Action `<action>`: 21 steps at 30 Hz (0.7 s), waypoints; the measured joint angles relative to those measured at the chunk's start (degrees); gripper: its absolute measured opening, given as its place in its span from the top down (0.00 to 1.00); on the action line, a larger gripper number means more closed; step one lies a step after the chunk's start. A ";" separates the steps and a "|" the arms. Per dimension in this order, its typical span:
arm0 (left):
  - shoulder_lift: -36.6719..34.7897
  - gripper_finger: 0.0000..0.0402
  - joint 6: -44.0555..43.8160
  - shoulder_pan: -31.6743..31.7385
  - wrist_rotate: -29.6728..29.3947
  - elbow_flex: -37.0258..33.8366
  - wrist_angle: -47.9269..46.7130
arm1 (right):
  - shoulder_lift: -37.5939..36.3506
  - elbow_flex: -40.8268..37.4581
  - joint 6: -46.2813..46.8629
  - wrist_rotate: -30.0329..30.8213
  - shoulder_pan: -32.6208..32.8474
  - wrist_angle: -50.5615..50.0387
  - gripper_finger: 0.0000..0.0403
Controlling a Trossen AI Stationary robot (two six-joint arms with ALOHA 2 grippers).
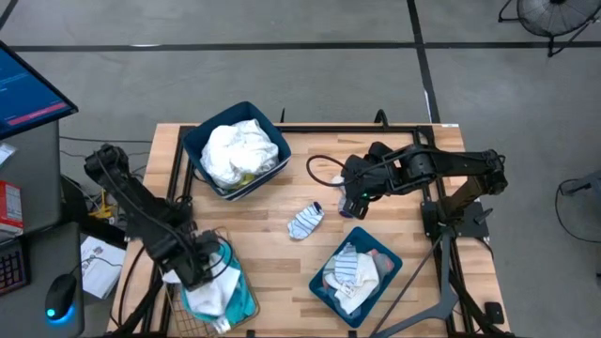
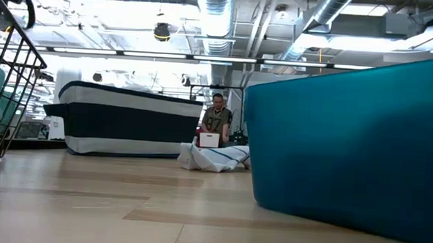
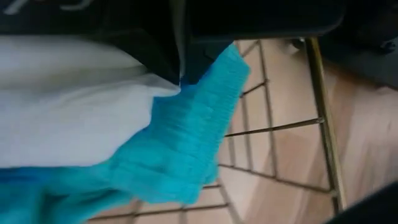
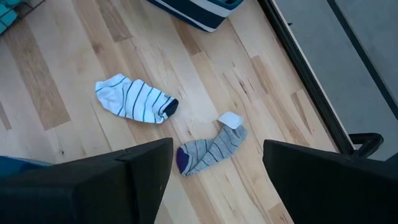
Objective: Pick & Place Cloths
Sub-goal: Put the white short into the wire basket
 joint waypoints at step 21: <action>-22.72 0.40 -2.47 0.11 1.44 -2.27 9.38 | 0.63 0.00 -1.62 0.00 -1.04 5.85 0.39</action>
